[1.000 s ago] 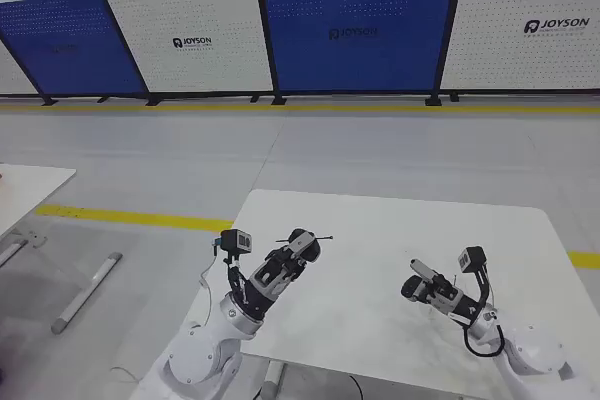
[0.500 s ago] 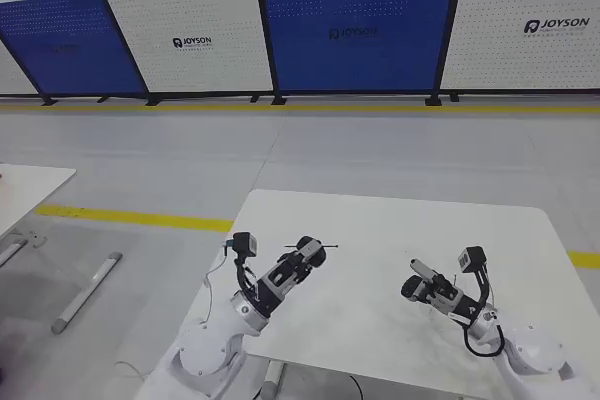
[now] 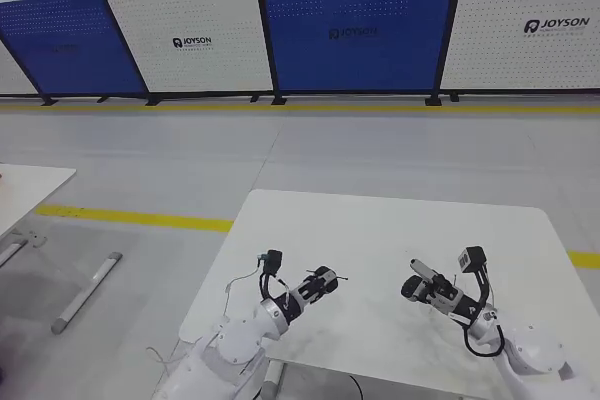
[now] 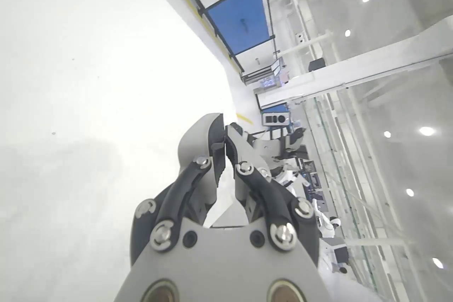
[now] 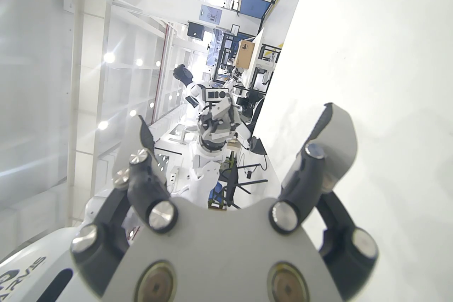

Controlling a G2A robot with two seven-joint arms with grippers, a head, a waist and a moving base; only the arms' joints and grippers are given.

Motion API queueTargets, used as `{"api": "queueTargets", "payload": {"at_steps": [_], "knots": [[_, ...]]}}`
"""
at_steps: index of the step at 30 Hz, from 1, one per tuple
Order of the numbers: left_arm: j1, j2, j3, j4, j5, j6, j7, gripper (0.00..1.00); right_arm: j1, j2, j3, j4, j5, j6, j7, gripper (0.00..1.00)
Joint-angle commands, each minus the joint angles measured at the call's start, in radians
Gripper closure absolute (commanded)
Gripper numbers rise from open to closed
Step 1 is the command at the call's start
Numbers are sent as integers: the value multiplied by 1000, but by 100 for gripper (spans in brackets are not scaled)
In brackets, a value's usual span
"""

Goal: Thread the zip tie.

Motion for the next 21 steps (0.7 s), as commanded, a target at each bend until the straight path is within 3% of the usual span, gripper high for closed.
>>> {"api": "queueTargets", "payload": {"at_steps": [1,13,18,21], "knots": [[-1,0,1,2,-1,1,-2,100,0,0,0,0,0,0,0,0],[-11,-2,6,-10,-14,-15,17,100,0,0,0,0,0,0,0,0],[9,-3,-15,-111,-53,-64,77,100,0,0,0,0,0,0,0,0],[36,-2,-41,-202,-78,-96,109,100,0,0,0,0,0,0,0,0]]}}
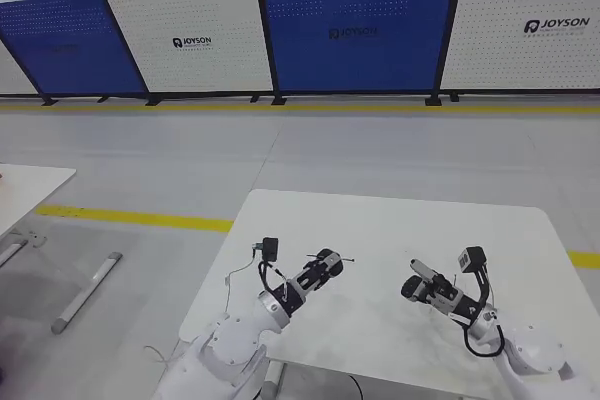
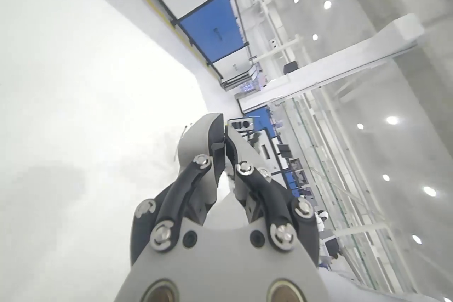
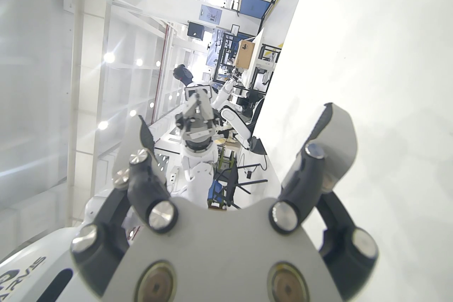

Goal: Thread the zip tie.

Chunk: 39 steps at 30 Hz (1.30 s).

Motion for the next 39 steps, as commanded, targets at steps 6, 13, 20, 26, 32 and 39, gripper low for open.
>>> {"api": "queueTargets", "payload": {"at_steps": [6,13,20,26,32,39], "knots": [[88,8,-76,-217,-34,-61,25,100,0,0,0,0,0,0,0,0],[166,15,-125,-331,-52,-105,-8,100,0,0,0,0,0,0,0,0],[199,17,-145,-334,-33,-121,-12,100,0,0,0,0,0,0,0,0],[183,18,-131,-248,-5,-55,-33,100,0,0,0,0,0,0,0,0],[100,13,-68,-94,11,-2,-58,100,0,0,0,0,0,0,0,0],[13,3,33,77,92,30,-51,100,0,0,0,0,0,0,0,0]]}}
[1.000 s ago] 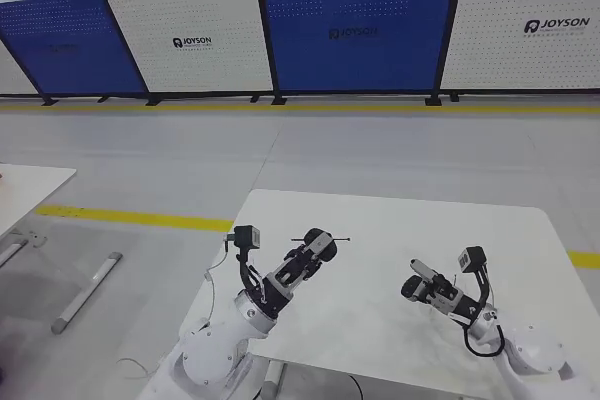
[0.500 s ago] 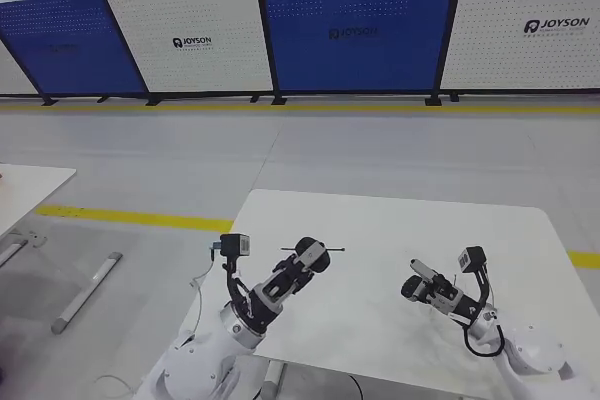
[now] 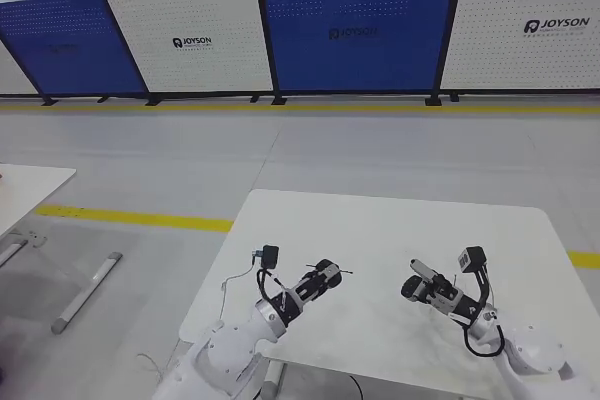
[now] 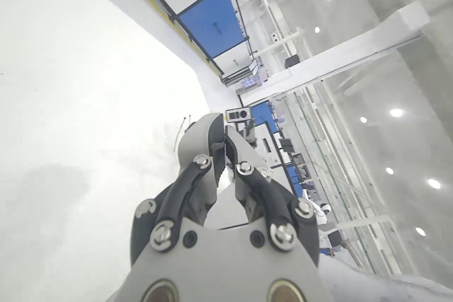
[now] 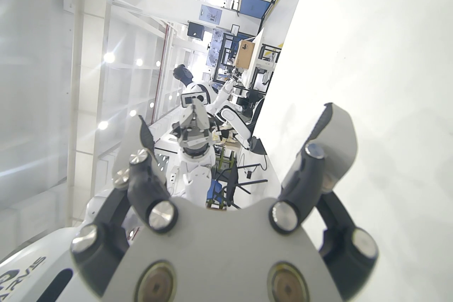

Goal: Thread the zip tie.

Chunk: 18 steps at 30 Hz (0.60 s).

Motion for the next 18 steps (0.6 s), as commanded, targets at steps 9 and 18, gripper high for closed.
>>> {"api": "queueTargets", "payload": {"at_steps": [9,18], "knots": [[-51,-12,67,112,62,-4,89,100,0,0,0,0,0,0,0,0],[-51,-12,67,112,62,-4,89,100,0,0,0,0,0,0,0,0]]}}
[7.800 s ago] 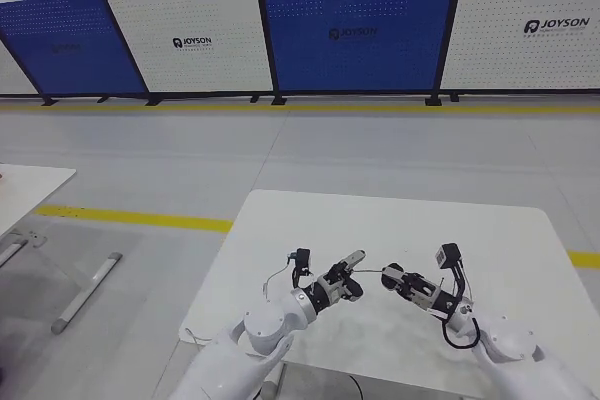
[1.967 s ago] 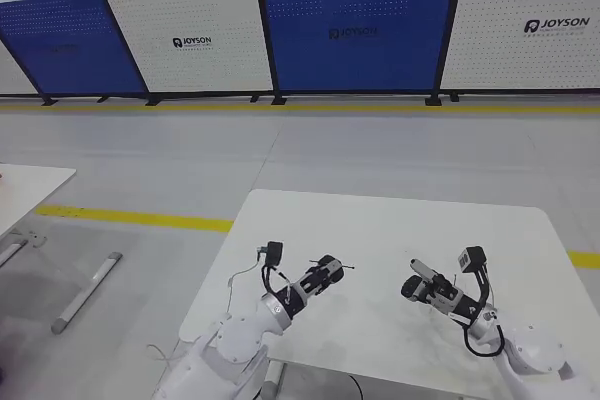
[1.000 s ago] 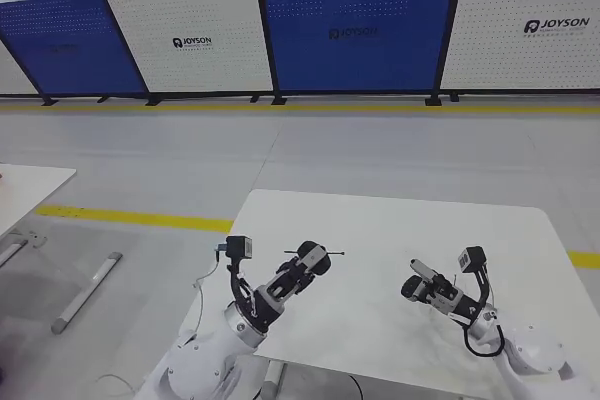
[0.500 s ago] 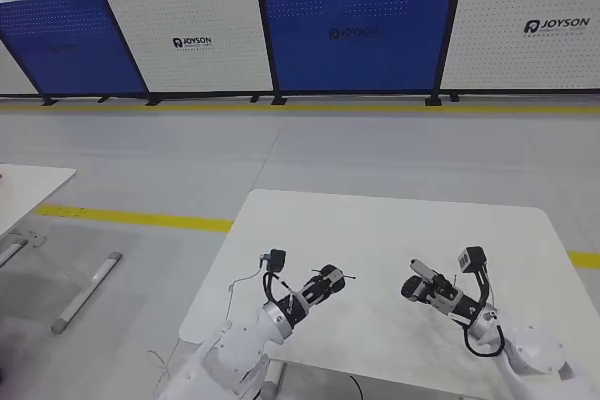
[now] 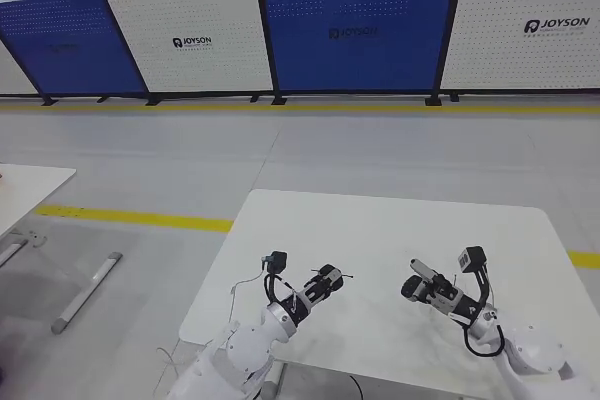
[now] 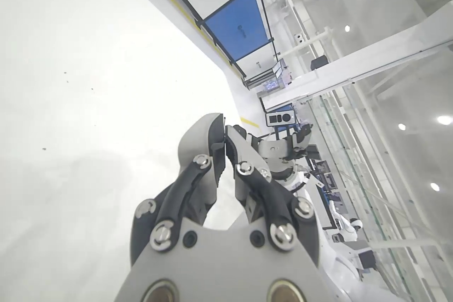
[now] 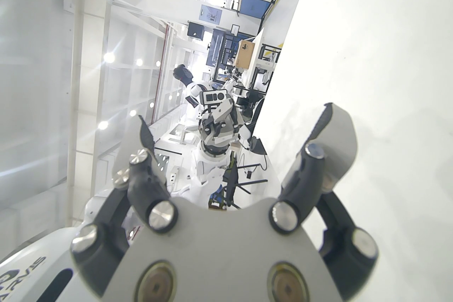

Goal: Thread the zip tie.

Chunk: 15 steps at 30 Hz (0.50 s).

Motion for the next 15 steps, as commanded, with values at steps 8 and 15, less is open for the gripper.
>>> {"api": "queueTargets", "payload": {"at_steps": [8,15], "knots": [[-13,6,-26,28,-113,-124,-114,100,0,0,0,0,0,0,0,0],[-10,16,-45,69,-130,-217,-206,100,0,0,0,0,0,0,0,0]]}}
